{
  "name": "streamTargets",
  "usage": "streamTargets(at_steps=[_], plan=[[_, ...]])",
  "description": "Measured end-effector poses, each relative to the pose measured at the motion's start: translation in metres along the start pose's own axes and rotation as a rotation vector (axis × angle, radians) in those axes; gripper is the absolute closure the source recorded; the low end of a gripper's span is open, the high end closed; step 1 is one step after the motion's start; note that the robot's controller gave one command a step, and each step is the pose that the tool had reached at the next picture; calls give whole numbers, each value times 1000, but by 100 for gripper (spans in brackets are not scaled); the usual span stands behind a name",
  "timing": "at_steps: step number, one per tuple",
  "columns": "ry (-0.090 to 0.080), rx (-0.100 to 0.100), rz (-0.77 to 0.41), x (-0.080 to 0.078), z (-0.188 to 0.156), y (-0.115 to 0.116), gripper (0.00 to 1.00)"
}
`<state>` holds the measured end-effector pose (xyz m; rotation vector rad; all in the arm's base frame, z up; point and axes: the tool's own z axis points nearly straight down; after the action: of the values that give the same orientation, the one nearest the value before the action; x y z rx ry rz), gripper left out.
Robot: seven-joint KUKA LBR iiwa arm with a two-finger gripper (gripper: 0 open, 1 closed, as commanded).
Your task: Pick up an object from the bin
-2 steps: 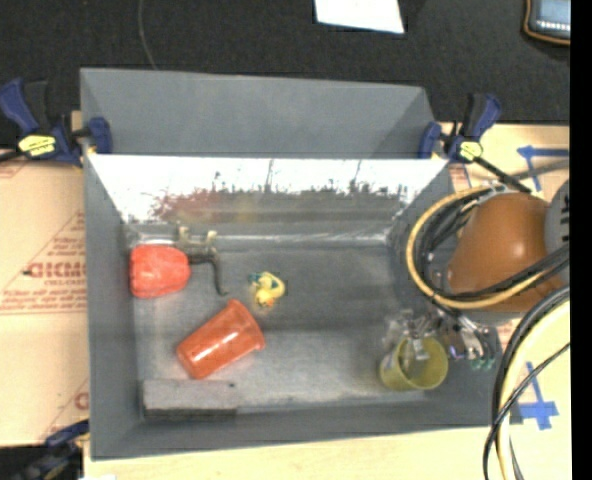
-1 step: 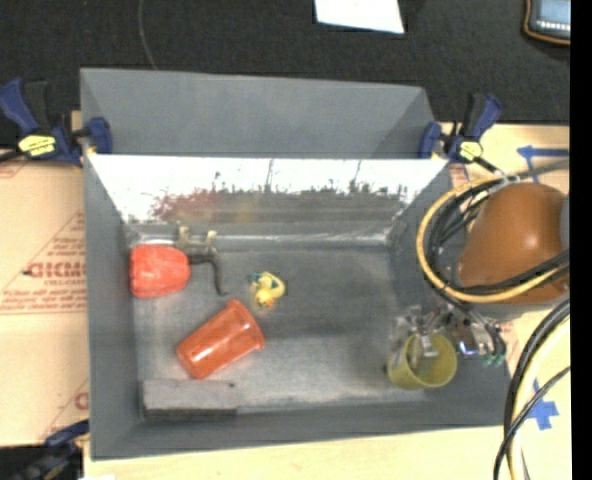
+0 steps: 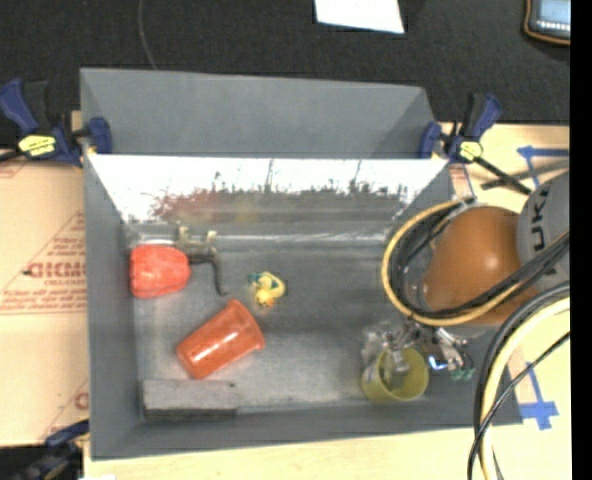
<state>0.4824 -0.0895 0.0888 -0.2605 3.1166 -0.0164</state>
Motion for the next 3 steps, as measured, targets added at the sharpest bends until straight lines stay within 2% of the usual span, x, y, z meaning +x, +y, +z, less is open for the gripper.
streamTargets(at_steps=[1,2,3], plan=[[5,-4,-12,1,7,1,100],[0,1,-38,0,-39,2,100],[0,0,-26,-26,-89,21,100]])
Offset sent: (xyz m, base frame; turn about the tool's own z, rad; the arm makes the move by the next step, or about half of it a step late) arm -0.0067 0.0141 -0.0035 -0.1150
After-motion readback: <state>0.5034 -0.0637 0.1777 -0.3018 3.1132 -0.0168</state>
